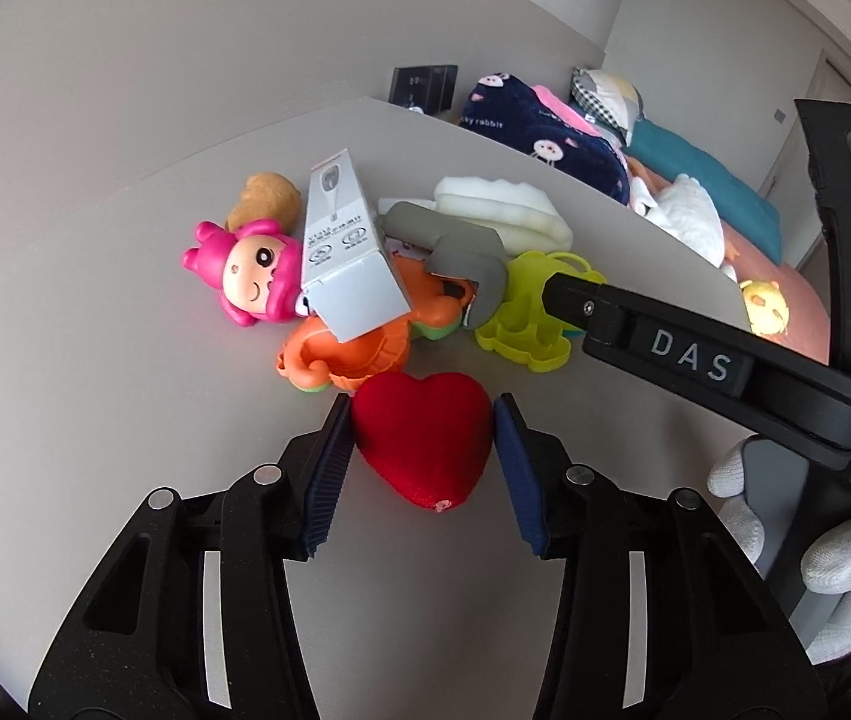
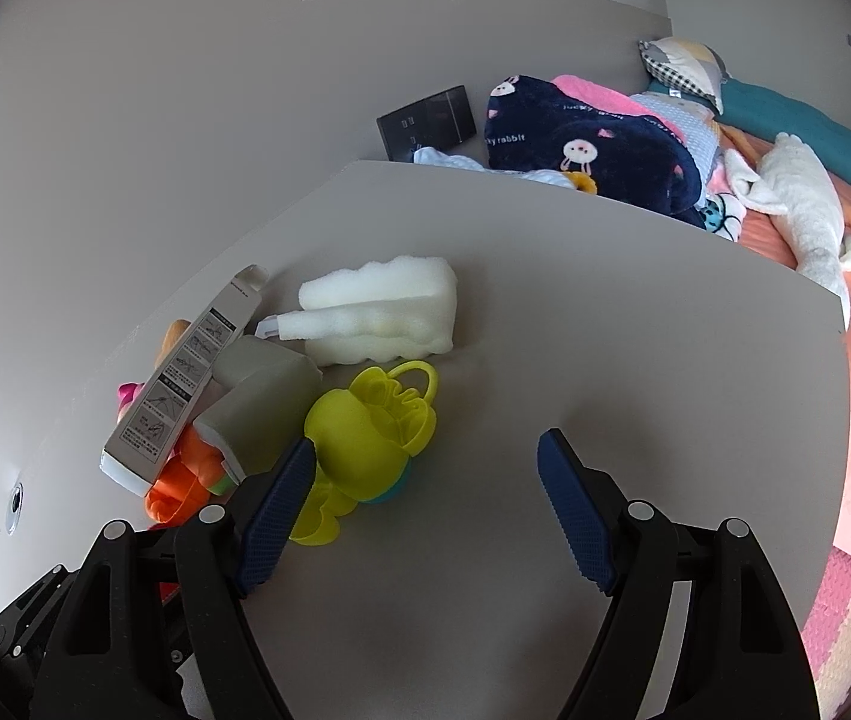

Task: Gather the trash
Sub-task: 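Grasp the red heart with the left tool while the right tool grasps the yellow-green toy, then carry the heart and yellow-green toy to the black bin and release them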

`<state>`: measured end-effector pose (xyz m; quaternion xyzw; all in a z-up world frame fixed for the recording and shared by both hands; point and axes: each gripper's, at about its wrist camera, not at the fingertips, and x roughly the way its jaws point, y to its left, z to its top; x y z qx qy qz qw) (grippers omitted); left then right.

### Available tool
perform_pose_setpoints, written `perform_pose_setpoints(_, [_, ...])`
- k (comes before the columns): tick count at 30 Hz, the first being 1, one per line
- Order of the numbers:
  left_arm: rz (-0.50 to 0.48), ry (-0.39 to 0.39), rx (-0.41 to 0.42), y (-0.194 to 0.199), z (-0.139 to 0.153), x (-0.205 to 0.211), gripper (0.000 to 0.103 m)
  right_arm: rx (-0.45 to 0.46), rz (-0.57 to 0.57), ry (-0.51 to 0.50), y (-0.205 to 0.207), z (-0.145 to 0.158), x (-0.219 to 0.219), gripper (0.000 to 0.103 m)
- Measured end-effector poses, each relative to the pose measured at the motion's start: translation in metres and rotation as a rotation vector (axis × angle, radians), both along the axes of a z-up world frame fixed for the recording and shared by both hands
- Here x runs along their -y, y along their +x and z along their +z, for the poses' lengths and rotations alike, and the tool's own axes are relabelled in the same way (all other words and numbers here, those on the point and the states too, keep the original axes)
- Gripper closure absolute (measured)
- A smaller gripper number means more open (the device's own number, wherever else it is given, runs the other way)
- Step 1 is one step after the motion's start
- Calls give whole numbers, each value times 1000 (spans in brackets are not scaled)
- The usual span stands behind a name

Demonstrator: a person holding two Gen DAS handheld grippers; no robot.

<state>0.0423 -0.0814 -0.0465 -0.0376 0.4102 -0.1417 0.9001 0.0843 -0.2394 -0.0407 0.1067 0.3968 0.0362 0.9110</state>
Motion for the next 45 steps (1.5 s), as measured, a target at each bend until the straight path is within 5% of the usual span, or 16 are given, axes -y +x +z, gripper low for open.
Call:
perform_pose_setpoints(6, [-7, -4, -9, -2, -1, -3, 57, -17, 44, -63, 9, -6, -18, 40])
perform_pose_setpoints(11, [-10, -8, -14, -4, -1, -4, 57, -26, 47, -74, 18, -7, -23, 41])
perform_pose_setpoints(12, [-10, -9, -14, -4, -1, -4, 57, -26, 51, -78, 19, -7, -24, 49])
perform_pose_setpoints(13, [-11, -9, -13, -5, -1, -4, 57, -24, 64, -76, 20, -6, -25, 68])
perform_pose_setpoints(14, [-13, -9, -12, -5, -1, -3, 57, -25, 69, -67, 20, -6, -24, 69])
perform_pose_setpoints(30, [-58, 33, 36, -25, 11, 16, 57, 7, 40, -46, -27, 23, 8, 69])
perform_pose_setpoints(45, [-131, 47, 49, -88, 28, 44, 57, 22, 0, -29, -114, 42, 42, 69])
